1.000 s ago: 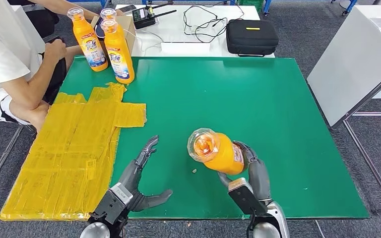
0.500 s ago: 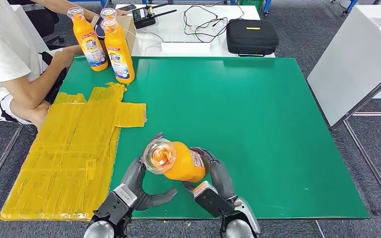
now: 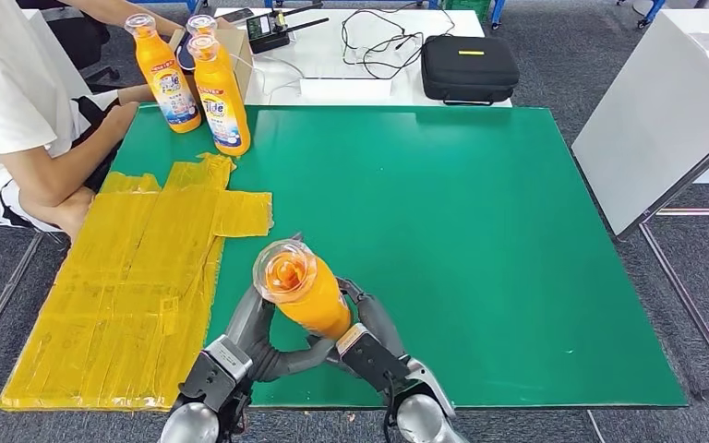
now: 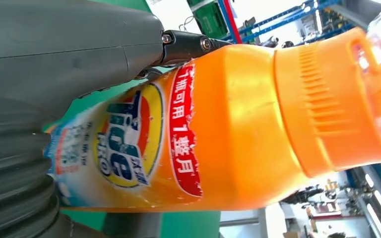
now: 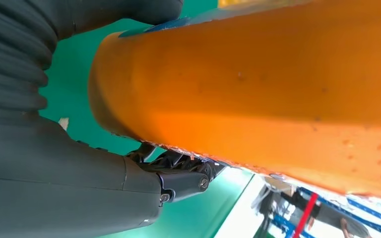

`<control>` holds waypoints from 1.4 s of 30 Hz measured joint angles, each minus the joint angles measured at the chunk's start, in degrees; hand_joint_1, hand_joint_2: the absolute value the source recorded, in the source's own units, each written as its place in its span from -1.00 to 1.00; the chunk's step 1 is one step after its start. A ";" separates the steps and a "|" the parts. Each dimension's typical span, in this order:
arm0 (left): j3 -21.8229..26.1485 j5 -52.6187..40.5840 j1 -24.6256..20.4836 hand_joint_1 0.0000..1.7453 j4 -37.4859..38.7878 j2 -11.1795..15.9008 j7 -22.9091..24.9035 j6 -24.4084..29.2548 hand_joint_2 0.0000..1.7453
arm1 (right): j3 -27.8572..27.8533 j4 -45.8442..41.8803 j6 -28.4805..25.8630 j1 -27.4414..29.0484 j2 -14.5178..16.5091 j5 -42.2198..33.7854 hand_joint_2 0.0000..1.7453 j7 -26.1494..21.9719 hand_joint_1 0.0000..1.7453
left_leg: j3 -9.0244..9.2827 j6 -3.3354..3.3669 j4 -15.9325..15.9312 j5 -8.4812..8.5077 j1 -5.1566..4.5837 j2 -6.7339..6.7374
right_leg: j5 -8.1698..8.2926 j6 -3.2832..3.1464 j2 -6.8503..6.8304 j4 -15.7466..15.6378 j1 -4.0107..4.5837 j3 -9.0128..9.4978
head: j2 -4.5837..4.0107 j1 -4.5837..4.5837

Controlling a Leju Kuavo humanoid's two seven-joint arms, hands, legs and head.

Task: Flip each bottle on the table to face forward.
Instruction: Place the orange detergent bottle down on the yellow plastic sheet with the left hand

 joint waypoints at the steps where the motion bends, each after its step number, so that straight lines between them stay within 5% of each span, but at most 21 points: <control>1: -0.07 0.51 -0.18 -0.96 0.08 0.01 -0.18 0.19 1.00 | 0.34 0.50 0.06 -0.32 0.01 -0.24 1.00 -0.01 1.00 | 0.00 0.00 0.00 0.00 0.00 0.00 | 0.00 0.00 0.00 0.00 0.00 0.00 | 0.00 0.00; 5: -0.11 3.32 -0.65 0.92 0.13 0.03 -0.86 0.35 1.00 | 1.46 2.42 0.14 -1.16 0.08 -1.16 1.00 -0.02 1.00 | -0.02 0.00 0.00 0.00 0.00 0.00 | 0.00 0.00 0.00 0.00 0.00 -0.02 | 0.00 0.00; 32: -0.58 6.30 -1.11 1.00 0.80 0.07 -1.44 0.23 1.00 | 4.47 6.67 1.12 -1.89 0.09 -2.00 1.00 -1.14 1.00 | -0.03 0.00 0.00 0.00 0.00 0.01 | 0.00 0.00 0.00 -0.01 0.00 -0.05 | 0.00 0.00; 36: -0.58 6.11 -1.12 1.00 1.02 0.07 -1.50 0.55 1.00 | 4.51 5.89 -0.69 -1.63 -0.44 -1.85 1.00 -2.19 -0.89 | -0.03 0.00 0.01 0.00 0.00 0.00 | 0.00 0.00 0.00 -0.01 -0.01 -0.06 | 0.00 0.01; 40: -0.33 3.94 -1.17 1.00 0.90 0.38 -1.58 1.65 1.00 | 2.62 0.25 -0.67 0.30 -1.83 -4.51 -1.00 -4.96 -1.00 | -0.05 0.00 0.01 0.00 -0.01 -0.01 | 0.00 0.00 0.00 -0.01 -0.01 -0.06 | 0.00 0.00; 42: 0.41 -0.54 -1.31 1.00 0.71 0.79 -1.51 4.47 1.00 | 0.83 -3.51 0.35 1.64 -2.53 -6.68 -1.00 -6.23 -1.00 | -0.05 0.00 0.01 0.00 -0.01 0.00 | 0.00 0.00 0.00 -0.01 -0.01 -0.07 | 0.00 0.00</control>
